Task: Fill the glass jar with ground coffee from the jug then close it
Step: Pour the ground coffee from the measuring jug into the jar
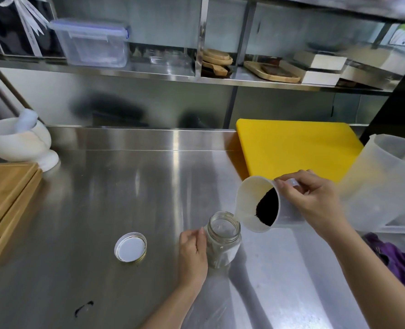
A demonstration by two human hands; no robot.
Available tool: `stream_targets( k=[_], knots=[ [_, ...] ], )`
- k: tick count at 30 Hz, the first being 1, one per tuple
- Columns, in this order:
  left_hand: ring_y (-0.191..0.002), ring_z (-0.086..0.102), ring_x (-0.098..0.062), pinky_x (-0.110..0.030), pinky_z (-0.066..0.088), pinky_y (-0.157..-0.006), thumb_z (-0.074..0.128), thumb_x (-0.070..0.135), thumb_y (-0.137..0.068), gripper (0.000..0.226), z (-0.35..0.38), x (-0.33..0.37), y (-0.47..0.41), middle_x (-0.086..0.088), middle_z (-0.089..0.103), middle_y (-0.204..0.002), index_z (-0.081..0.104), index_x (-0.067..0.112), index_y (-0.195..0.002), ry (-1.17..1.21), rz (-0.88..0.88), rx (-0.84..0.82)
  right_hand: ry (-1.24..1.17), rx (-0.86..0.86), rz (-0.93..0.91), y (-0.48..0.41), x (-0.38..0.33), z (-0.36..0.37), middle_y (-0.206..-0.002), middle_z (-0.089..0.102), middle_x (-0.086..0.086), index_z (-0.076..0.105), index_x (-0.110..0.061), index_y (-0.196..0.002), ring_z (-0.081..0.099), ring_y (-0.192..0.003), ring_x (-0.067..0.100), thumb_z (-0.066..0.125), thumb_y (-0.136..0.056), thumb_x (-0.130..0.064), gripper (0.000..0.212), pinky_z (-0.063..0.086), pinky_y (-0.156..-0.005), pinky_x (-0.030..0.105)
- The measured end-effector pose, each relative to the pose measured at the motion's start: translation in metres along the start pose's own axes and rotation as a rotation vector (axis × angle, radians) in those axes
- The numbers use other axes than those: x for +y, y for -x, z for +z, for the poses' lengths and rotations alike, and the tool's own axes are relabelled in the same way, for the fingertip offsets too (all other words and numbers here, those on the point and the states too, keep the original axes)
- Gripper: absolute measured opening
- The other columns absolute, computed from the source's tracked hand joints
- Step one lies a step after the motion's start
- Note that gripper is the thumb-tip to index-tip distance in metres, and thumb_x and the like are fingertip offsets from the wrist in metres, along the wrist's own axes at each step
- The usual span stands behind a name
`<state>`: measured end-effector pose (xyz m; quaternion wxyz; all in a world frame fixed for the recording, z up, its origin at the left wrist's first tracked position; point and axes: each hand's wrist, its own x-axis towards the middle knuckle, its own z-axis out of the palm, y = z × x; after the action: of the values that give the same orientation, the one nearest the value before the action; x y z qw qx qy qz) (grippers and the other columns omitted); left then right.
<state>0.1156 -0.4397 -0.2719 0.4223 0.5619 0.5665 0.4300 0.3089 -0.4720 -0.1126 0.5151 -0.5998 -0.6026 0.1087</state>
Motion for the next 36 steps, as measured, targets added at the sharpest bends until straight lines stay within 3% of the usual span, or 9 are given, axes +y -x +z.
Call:
stream_targets(
  k=[2, 5, 9, 14, 22, 26, 29, 33, 36],
  knots=[
    [-0.094, 0.056, -0.019, -0.022, 0.036, -0.085, 0.038, 0.027, -0.094, 0.036, 0.0, 0.0, 0.0, -0.001, 0.052, -0.099, 0.064, 0.003, -0.101, -0.002, 0.015, -0.002, 0.037, -0.014, -0.015, 0.0, -0.002, 0.002, -0.069, 0.064, -0.027, 0.067, -0.03, -0.068, 0.045, -0.071, -0.002, 0.064, -0.071, -0.027, 0.006, 0.033, -0.062, 0.008],
    [-0.094, 0.056, -0.021, -0.024, 0.037, -0.083, 0.039, 0.025, -0.094, 0.035, -0.001, 0.002, -0.003, 0.0, 0.053, -0.09, 0.064, 0.001, -0.095, 0.004, 0.028, -0.023, 0.103, -0.035, -0.06, -0.001, -0.008, 0.006, -0.07, 0.063, -0.031, 0.064, -0.038, -0.067, 0.046, -0.072, -0.004, 0.062, -0.068, -0.041, 0.003, 0.033, -0.063, 0.01],
    [-0.093, 0.057, -0.021, -0.022, 0.036, -0.081, 0.038, 0.028, -0.094, 0.036, -0.001, 0.0, -0.003, -0.001, 0.053, -0.093, 0.064, 0.003, -0.093, 0.007, 0.017, -0.035, 0.229, -0.071, -0.133, -0.004, -0.011, 0.011, -0.068, 0.061, -0.029, 0.06, -0.042, -0.068, 0.046, -0.075, -0.005, 0.054, -0.068, -0.049, 0.009, 0.034, -0.07, 0.038],
    [-0.089, 0.055, -0.016, -0.017, 0.035, -0.082, 0.039, 0.03, -0.094, 0.036, -0.001, 0.001, -0.002, -0.002, 0.052, -0.097, 0.064, 0.004, -0.092, 0.034, -0.007, -0.057, 0.354, -0.087, -0.197, -0.006, -0.015, 0.018, -0.058, 0.056, -0.019, 0.065, -0.03, -0.073, 0.043, -0.075, -0.003, 0.051, -0.068, -0.054, 0.029, 0.025, -0.072, 0.024],
    [-0.08, 0.053, -0.013, -0.002, 0.032, -0.07, 0.04, 0.03, -0.094, 0.036, -0.001, -0.003, -0.004, -0.002, 0.052, -0.093, 0.063, 0.003, -0.086, 0.058, -0.01, -0.08, 0.417, -0.092, -0.243, -0.007, -0.019, 0.024, -0.058, 0.047, -0.022, 0.065, -0.029, -0.072, 0.041, -0.073, -0.005, 0.052, -0.07, -0.053, 0.028, 0.024, -0.073, 0.025],
    [-0.079, 0.054, -0.013, -0.006, 0.034, -0.068, 0.041, 0.031, -0.094, 0.031, 0.001, -0.006, -0.005, -0.003, 0.053, -0.095, 0.06, 0.012, -0.078, 0.088, -0.035, -0.102, 0.446, -0.091, -0.274, -0.008, -0.021, 0.026, -0.058, 0.046, -0.022, 0.068, -0.025, -0.073, 0.041, -0.074, -0.005, 0.052, -0.072, -0.053, 0.032, 0.021, -0.067, 0.03],
    [-0.075, 0.053, -0.009, -0.006, 0.035, -0.067, 0.041, 0.032, -0.094, 0.03, 0.0, -0.006, -0.005, -0.002, 0.052, -0.094, 0.055, 0.018, -0.071, 0.094, -0.038, -0.113, 0.482, -0.109, -0.299, -0.008, -0.023, 0.028, -0.057, 0.052, -0.008, 0.07, -0.02, -0.074, 0.041, -0.071, 0.005, 0.051, -0.073, -0.053, 0.038, 0.015, -0.065, 0.031],
    [-0.075, 0.055, -0.012, -0.02, 0.038, -0.072, 0.039, 0.035, -0.094, 0.031, 0.001, -0.008, -0.005, -0.001, 0.051, -0.095, 0.051, 0.023, -0.067, 0.106, -0.047, -0.13, 0.511, -0.144, -0.325, -0.008, -0.026, 0.033, -0.058, 0.055, 0.001, 0.069, -0.019, -0.074, 0.032, -0.067, 0.012, 0.051, -0.073, -0.052, 0.038, 0.015, -0.066, 0.03],
    [-0.073, 0.054, -0.009, -0.016, 0.038, -0.067, 0.04, 0.034, -0.094, 0.032, 0.001, -0.008, -0.006, 0.001, 0.05, -0.092, 0.05, 0.025, -0.065, 0.116, -0.045, -0.13, 0.527, -0.146, -0.332, -0.009, -0.027, 0.035, -0.059, 0.054, 0.0, 0.07, -0.018, -0.074, 0.035, -0.068, 0.014, 0.056, -0.074, -0.05, 0.034, 0.014, -0.066, 0.03]
  ],
)
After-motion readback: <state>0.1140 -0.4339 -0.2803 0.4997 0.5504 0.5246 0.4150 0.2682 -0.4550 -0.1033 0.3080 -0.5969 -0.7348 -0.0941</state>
